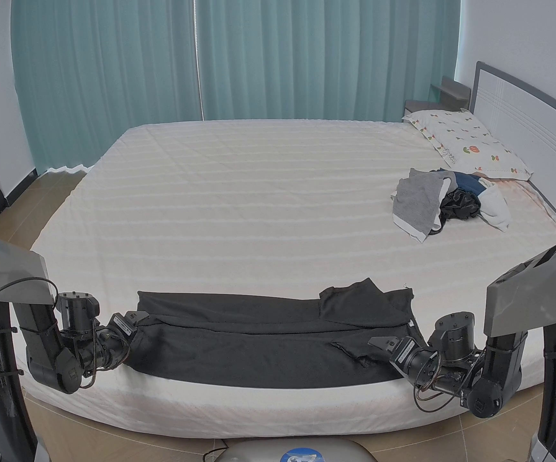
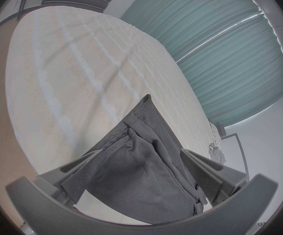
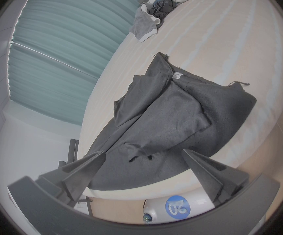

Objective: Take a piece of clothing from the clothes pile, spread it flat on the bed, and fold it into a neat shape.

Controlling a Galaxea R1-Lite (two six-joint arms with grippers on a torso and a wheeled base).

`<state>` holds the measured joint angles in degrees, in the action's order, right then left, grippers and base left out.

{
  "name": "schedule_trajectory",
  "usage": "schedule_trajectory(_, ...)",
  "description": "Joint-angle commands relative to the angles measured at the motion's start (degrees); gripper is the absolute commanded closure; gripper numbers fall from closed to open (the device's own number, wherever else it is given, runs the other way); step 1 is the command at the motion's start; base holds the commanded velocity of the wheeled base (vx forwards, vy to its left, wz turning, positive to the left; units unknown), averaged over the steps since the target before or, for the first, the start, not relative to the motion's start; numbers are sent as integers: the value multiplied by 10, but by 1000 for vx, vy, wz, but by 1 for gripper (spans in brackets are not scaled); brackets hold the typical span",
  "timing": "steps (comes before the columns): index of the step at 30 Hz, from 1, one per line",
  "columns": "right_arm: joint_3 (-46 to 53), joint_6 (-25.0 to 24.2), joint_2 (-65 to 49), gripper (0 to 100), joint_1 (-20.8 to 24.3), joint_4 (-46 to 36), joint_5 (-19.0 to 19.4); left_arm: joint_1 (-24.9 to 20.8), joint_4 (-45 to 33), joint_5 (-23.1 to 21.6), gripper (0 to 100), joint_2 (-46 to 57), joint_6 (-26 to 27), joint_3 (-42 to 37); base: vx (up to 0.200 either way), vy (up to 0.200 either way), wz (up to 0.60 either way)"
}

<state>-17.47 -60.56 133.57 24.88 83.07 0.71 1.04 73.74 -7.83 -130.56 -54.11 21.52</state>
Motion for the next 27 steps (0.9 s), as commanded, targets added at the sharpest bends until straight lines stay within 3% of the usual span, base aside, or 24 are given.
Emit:
schedule_trajectory(1,-17,0,22,0,5,0,-13,0,1,0,0,-3,-1,0,0,0,0)
schedule_trajectory(5,-30,1,42,0,25,1,-60,0,1,0,0,-4,1,0,0,0,0)
schedule_trajectory(25,-49,-8,45,0,25,-9,-72,0,0,0,0,-4,1,1,0,0,0)
schedule_trajectory(26,-49,-8,44,100,25,-10,-72,0,0,0,0,-4,1,1,0,0,0)
schedule_trajectory(27,-49,-8,44,100,25,-10,-72,0,1,0,0,-4,1,1,0,0,0)
